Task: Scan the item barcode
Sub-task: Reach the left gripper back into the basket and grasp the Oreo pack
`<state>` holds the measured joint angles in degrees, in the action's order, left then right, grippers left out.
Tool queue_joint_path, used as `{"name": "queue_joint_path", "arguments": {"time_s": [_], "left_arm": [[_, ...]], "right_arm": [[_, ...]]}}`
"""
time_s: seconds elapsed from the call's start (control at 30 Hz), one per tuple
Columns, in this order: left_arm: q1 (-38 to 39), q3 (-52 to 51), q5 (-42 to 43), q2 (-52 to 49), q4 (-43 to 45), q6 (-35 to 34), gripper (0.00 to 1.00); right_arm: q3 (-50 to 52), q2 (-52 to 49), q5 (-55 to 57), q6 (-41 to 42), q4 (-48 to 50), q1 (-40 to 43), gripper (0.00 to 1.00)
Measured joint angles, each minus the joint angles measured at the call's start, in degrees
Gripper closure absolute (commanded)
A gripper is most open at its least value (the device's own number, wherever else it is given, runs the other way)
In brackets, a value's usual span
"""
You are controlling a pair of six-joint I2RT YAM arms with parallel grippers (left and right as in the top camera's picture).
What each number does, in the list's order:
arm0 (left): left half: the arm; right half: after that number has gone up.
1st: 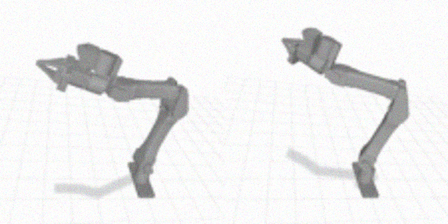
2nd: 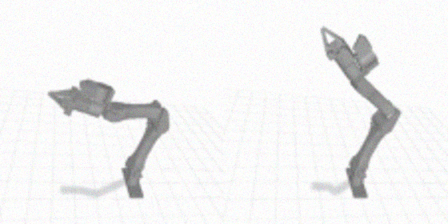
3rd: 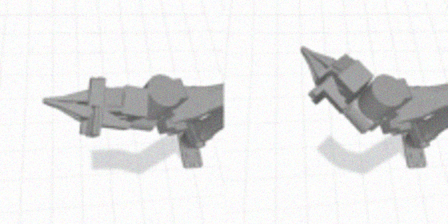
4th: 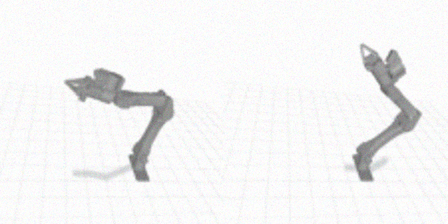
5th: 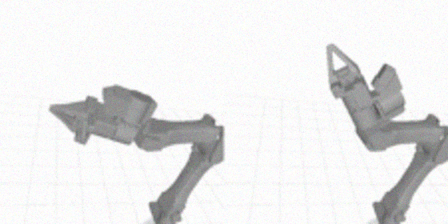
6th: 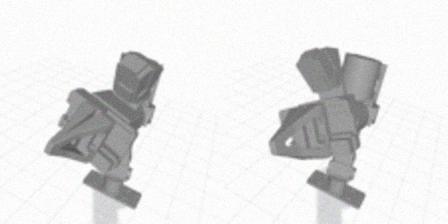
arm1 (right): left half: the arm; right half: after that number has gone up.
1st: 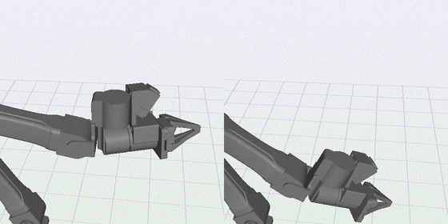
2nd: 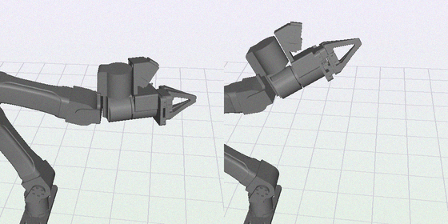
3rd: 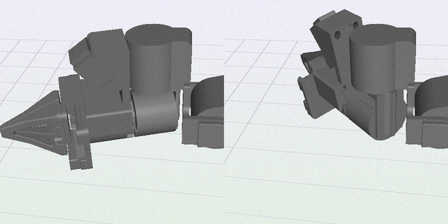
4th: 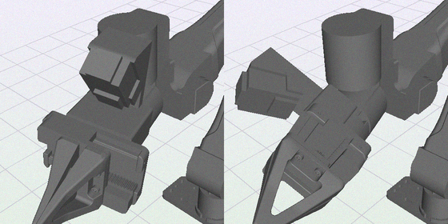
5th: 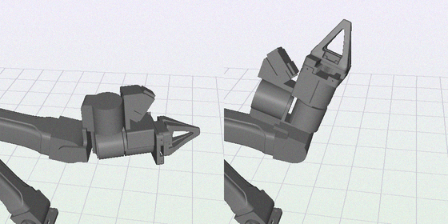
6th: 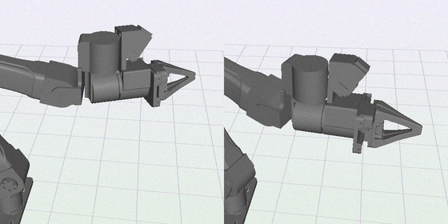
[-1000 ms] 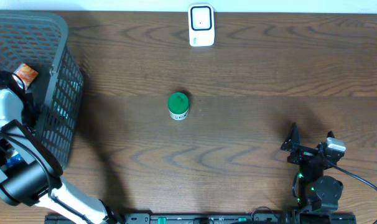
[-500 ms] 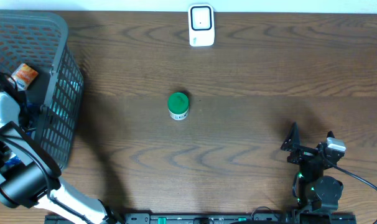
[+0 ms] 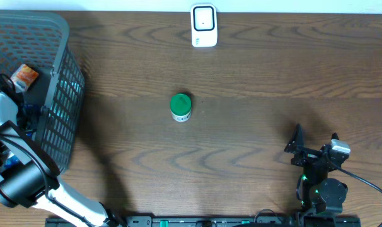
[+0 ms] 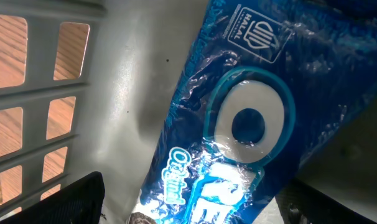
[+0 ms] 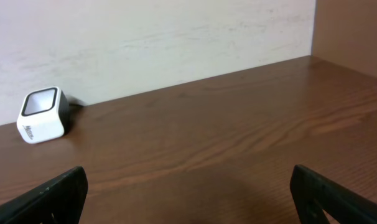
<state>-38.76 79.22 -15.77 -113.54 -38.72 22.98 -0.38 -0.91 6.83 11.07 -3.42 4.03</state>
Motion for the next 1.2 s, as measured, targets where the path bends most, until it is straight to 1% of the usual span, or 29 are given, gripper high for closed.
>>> {"name": "queue_joint_path", "arguments": {"time_s": [0.2, 0.3, 0.37, 0.43, 0.73, 0.9, 1.03, 1.17, 1.2], "left_arm": [[0.6, 0.0, -1.0, -0.1, -0.2, 0.0, 0.11], [1.5, 0.1, -2.6, -0.2, -0.2, 0.0, 0.13], [2.4, 0.1, -4.2, -0.4, -0.2, 0.0, 0.19], [3.2, 0.0, -5.5, -0.6, -0.2, 0.2, 0.22], [4.0, -0.1, -7.1, -0.9, 0.3, 0.4, 0.23], [4.0, -0.9, -8.2, -0.9, 2.9, 0.6, 0.23], [4.0, -2.5, -9.0, -0.5, 6.3, 0.9, 0.34], [4.0, -4.6, -9.6, 0.0, 9.3, 0.9, 0.52], [4.0, -5.0, -9.6, 0.0, 9.8, 1.0, 0.53]], "right_arm": [[0.0, 0.0, 0.0, 0.0, 0.0, 0.0, 0.01], [0.0, 0.0, 0.0, 0.0, 0.0, 0.0, 0.01], [0.0, 0.0, 0.0, 0.0, 0.0, 0.0, 0.01], [0.0, 0.0, 0.0, 0.0, 0.0, 0.0, 0.01], [0.0, 0.0, 0.0, 0.0, 0.0, 0.0, 0.01], [0.0, 0.0, 0.0, 0.0, 0.0, 0.0, 0.01], [0.0, 0.0, 0.0, 0.0, 0.0, 0.0, 0.01], [0.0, 0.0, 0.0, 0.0, 0.0, 0.0, 0.01], [0.0, 0.0, 0.0, 0.0, 0.0, 0.0, 0.01]]}}
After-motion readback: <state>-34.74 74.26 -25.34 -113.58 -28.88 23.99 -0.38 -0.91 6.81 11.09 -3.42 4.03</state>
